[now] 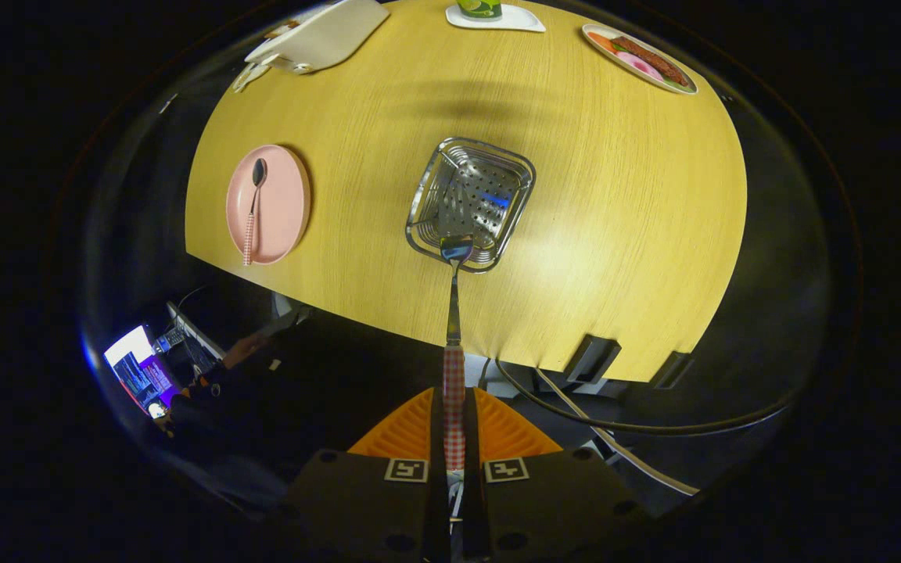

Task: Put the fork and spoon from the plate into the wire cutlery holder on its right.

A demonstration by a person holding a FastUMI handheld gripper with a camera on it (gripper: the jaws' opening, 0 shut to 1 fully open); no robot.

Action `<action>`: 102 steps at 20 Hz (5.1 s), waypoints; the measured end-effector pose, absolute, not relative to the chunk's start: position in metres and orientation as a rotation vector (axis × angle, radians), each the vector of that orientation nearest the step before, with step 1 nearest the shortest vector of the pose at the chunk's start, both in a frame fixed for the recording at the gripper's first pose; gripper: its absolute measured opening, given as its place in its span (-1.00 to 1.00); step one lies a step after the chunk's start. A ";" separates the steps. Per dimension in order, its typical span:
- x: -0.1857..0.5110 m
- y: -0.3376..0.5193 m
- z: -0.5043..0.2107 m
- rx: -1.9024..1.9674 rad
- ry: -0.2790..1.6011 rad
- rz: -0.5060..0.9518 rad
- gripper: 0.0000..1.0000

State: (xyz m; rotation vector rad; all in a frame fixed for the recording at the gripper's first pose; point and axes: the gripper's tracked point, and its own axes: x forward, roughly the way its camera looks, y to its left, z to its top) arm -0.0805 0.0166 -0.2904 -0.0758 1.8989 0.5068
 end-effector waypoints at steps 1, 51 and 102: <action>-0.078 0.018 -0.294 -0.082 1.934 0.504 -0.78; -0.085 0.340 -0.268 0.285 1.505 0.793 -0.29; -0.053 0.083 -0.254 0.252 1.592 0.521 -0.75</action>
